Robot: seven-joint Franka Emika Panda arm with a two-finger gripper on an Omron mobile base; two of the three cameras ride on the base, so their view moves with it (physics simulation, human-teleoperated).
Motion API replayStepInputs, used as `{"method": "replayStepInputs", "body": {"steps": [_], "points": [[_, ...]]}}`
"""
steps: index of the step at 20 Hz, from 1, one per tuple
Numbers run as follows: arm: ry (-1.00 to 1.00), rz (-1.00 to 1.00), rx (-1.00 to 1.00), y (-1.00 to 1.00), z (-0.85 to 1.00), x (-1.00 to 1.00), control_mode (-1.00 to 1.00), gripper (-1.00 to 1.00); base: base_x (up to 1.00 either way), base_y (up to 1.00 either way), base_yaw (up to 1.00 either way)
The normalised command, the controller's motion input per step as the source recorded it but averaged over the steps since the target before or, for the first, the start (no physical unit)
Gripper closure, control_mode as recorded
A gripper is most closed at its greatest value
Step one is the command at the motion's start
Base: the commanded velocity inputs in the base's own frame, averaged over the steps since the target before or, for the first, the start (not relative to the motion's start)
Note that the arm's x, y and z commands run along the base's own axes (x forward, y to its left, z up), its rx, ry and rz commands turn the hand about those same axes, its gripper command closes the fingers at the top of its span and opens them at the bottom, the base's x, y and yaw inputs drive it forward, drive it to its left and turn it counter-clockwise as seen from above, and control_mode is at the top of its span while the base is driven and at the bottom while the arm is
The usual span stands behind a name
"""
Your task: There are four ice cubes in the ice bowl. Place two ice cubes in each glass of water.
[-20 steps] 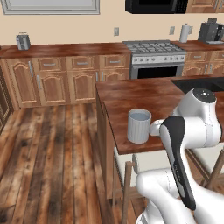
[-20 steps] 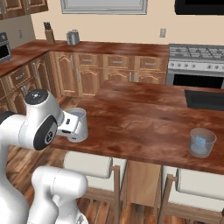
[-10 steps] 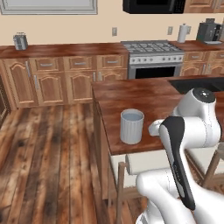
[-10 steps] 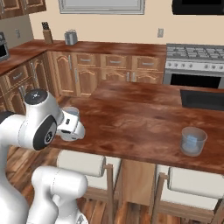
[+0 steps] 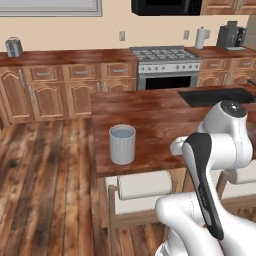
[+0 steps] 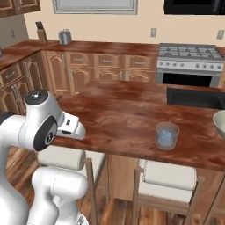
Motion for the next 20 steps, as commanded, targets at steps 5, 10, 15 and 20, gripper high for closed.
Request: {"method": "replayStepInputs", "body": {"steps": [5,10,15,20], "points": [[0.0,0.0,0.0,0.0,0.0,0.0,1.0,-1.0,-0.04,-0.45,0.0],[0.0,0.0,0.0,0.0,0.0,0.0,1.0,-1.0,0.0,-0.5,0.0],[0.0,0.0,0.0,0.0,0.0,0.0,1.0,-1.0,0.0,-0.48,0.0],[0.0,0.0,0.0,0.0,0.0,0.0,1.0,-1.0,0.15,-0.52,0.0]]}}
